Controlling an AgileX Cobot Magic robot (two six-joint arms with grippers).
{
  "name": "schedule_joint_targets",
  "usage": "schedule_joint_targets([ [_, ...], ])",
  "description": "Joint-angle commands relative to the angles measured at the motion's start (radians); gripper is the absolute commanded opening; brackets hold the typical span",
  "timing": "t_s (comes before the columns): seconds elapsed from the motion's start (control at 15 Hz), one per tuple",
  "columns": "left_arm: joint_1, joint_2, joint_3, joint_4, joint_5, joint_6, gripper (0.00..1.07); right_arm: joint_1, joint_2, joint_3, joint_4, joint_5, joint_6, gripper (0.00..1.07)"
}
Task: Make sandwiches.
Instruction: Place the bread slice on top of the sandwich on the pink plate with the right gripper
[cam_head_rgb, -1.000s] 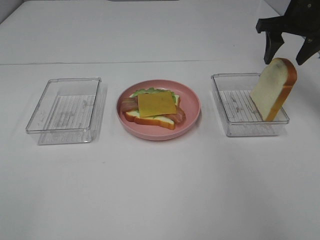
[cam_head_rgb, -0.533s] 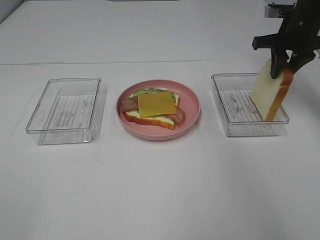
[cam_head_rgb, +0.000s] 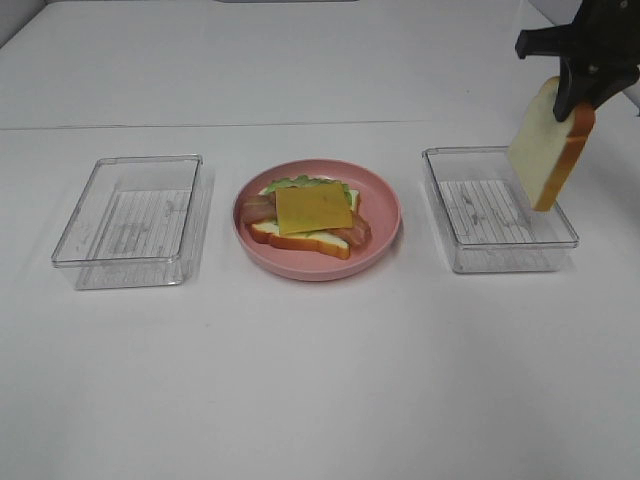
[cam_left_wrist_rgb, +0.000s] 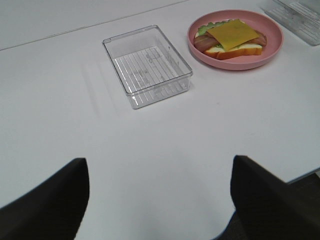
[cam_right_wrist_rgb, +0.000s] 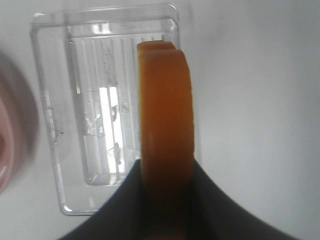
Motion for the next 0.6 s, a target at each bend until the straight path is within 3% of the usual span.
schedule_joint_targets([
  [0.07, -0.002, -0.024, 0.002, 0.002, -0.008, -0.004, 0.74, 0.002, -0.090, 0.005, 0.153, 0.073, -0.065, 0.00],
  [0.33, -0.002, -0.024, 0.002, 0.002, -0.008, -0.004, 0.74, 0.030, -0.108, 0.008, 0.443, 0.064, -0.118, 0.00],
  [0.6, -0.002, -0.024, 0.002, 0.002, -0.008, -0.004, 0.74, 0.186, -0.068, 0.008, 0.472, -0.067, -0.110, 0.00],
])
